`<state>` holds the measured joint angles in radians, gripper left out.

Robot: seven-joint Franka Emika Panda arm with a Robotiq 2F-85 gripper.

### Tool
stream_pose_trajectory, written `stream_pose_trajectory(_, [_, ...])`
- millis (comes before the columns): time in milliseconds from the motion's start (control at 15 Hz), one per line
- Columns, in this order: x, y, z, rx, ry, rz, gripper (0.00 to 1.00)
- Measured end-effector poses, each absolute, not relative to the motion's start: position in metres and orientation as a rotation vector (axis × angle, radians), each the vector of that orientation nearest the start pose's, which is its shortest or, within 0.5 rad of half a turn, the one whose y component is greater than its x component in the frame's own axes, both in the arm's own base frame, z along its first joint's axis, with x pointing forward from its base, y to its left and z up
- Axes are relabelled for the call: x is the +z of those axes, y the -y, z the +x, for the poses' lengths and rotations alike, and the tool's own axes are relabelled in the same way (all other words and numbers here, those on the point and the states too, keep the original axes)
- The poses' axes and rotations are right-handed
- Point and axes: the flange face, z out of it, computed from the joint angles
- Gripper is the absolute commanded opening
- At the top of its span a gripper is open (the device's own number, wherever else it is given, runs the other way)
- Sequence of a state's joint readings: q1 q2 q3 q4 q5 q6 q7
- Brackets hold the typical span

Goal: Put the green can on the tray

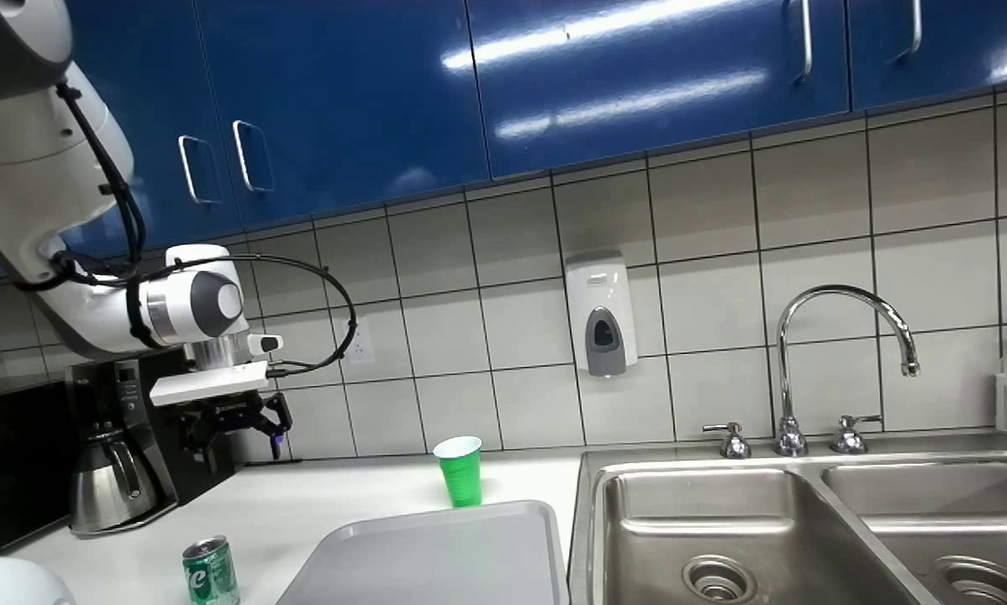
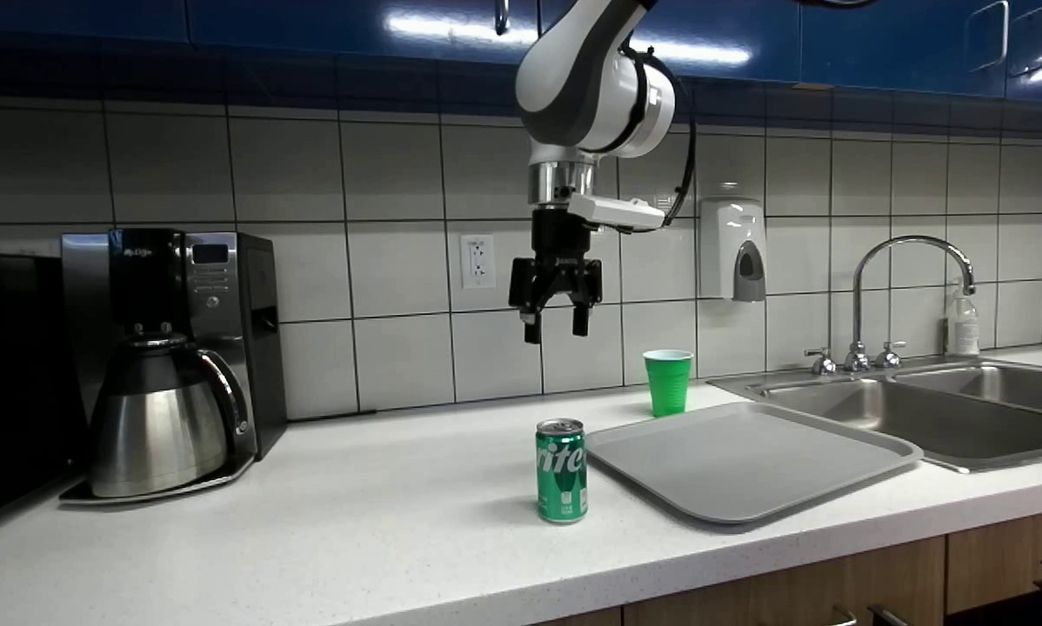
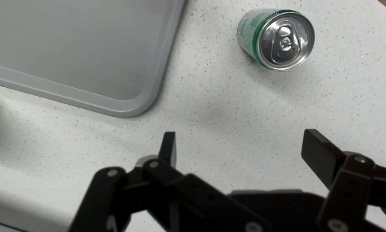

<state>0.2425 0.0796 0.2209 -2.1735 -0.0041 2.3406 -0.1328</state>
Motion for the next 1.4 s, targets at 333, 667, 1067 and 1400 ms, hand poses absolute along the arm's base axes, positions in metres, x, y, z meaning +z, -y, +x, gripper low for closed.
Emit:
stream_pose_trajectory(333, [0.343, -0.259, 0.494, -0.071, 1.076, -2.903, 1.0])
stream_pose_trajectory(667, [0.326, -0.273, 0.488, -0.023, 1.217, -2.821, 1.0])
stream_pose_trajectory(1067, [0.309, -0.288, 0.478, 0.031, 1.325, -2.74, 1.0])
stream_pose_trajectory(1400, [0.293, -0.288, 0.471, 0.083, 1.346, -2.724, 1.0])
